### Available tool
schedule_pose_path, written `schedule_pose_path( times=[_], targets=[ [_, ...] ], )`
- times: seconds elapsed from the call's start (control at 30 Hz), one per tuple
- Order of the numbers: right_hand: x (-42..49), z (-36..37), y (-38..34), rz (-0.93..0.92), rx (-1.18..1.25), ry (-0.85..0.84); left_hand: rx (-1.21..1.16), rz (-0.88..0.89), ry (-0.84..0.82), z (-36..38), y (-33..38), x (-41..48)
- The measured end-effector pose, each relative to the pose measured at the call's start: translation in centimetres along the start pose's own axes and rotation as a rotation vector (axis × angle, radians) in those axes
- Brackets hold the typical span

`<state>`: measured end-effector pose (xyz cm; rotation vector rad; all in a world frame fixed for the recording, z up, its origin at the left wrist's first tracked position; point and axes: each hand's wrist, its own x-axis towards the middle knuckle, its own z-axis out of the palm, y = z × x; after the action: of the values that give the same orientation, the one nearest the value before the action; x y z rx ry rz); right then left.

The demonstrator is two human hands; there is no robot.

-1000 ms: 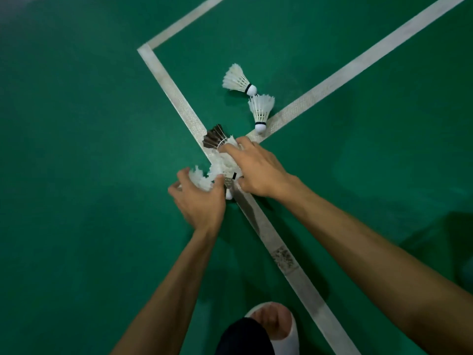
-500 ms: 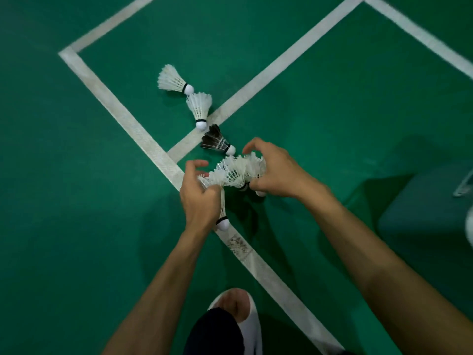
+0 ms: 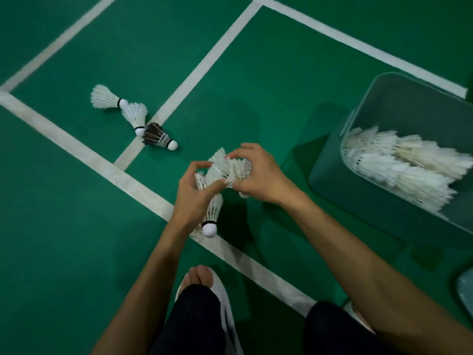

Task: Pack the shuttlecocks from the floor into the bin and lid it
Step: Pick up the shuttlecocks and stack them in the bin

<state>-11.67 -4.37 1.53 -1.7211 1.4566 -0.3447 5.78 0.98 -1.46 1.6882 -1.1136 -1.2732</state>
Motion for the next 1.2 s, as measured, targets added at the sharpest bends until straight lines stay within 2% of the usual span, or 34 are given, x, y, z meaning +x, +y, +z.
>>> schedule_pose_path(
  times=[0.13,0.3,0.4,0.57,0.7,0.9,0.97,1.07,1.2],
  targets=[
    [-3.4,-3.9,-0.2,0.007,0.057,0.102,-0.075,0.079,-0.098,2.6,3.9,-0.1],
    [-8.1,-10.6,-2.6,-0.101,0.081,0.297,-0.115,0.225,-0.250,4.8,10.9,-1.0],
    [-10.7,-14.5,-2.6,-0.134,0.072,0.422,-0.143,0.321,-0.287,7.5,15.2,-1.9],
    [-14.1,-20.6,1.4,0.027,0.226,0.645,-0.142,0.414,-0.348,14.5,19.0,-2.1],
    [-16.6,-23.6,5.7,0.062,0.280,0.673,0.003,0.497,-0.434,20.5,20.2,-1.9],
    [-18.0,-25.3,10.3,0.178,0.290,0.599,-0.113,0.223,-0.547,27.2,20.3,-1.6],
    [-17.6,-25.2,10.9,0.186,0.332,0.576,-0.177,0.136,-0.578,27.8,20.4,-1.5],
    [-17.4,-25.3,11.6,0.175,0.338,0.542,-0.195,0.102,-0.601,27.9,20.0,-1.1],
    [-18.0,-25.4,13.1,0.176,0.314,0.409,-0.324,-0.020,-0.708,28.4,19.0,-0.8]
  ],
)
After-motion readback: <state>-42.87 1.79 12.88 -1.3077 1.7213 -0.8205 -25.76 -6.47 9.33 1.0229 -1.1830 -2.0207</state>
